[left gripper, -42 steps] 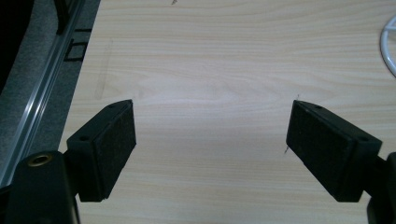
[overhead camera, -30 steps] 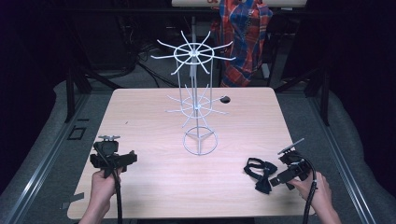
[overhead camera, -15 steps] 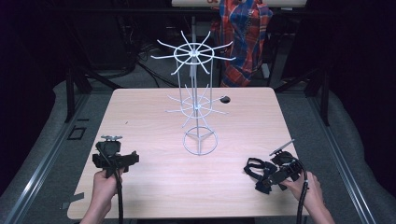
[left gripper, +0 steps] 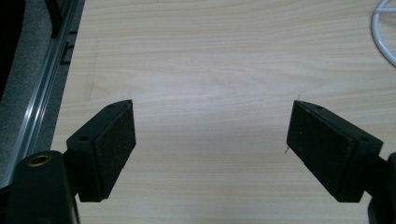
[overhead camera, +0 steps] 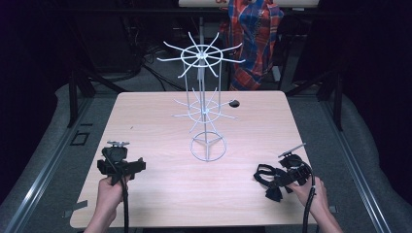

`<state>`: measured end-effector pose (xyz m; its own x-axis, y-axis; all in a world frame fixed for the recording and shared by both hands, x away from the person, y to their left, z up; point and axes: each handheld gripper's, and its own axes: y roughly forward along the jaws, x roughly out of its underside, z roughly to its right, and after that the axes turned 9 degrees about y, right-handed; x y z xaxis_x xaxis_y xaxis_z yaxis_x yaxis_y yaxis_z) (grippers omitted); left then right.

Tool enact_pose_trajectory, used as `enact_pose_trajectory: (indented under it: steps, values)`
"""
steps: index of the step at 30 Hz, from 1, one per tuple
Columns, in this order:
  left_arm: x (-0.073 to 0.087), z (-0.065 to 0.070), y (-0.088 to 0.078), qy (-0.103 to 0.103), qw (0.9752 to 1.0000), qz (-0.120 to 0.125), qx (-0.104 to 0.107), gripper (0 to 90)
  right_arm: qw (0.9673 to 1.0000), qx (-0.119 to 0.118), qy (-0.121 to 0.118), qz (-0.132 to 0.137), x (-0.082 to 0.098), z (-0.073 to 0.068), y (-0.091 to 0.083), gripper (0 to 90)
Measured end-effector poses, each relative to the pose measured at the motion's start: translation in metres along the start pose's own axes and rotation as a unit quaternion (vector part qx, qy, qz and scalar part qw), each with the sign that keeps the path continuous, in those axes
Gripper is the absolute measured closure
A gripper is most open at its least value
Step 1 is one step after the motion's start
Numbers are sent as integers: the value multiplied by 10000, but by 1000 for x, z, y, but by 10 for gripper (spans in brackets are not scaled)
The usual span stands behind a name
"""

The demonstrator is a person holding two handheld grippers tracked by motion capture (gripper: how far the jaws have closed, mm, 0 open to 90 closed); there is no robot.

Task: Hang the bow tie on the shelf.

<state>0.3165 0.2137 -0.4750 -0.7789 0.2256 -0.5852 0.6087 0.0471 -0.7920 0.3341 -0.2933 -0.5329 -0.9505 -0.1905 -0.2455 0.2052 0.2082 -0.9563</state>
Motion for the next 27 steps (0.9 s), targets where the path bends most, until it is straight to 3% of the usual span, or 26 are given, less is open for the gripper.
enact_pose_trajectory:
  steps: [2, 3, 4, 10, 16, 20, 27]
  values:
    - [0, 1, 0, 13, 10000, -3, 11, 158, 9993, -63, 268, 246, 1, 1, 2, 230]
    - [0, 2, 0, 74, 10000, -19, -33, 159, 9998, -19, 181, 80, 0, 4, -1, 243]
    - [0, 2, 0, 74, 10000, -19, -33, 159, 9998, -19, 181, 80, 0, 4, -1, 243]
    - [0, 5, 0, 199, 9998, -34, -89, 159, 9983, -139, 491, 280, 0, 7, 2, 263]
    - [0, 6, 1, 224, 9997, -45, -127, 159, 9982, -41, 452, 389, -3, 5, 4, 270]
    - [0, 6, 0, 223, 9997, -49, -116, 159, 9992, 177, 323, 160, -4, 2, 10, 331]
    - [0, 6, 0, 226, 9997, -42, -111, 159, 9986, 524, 13, 67, -4, -3, 7, 376]
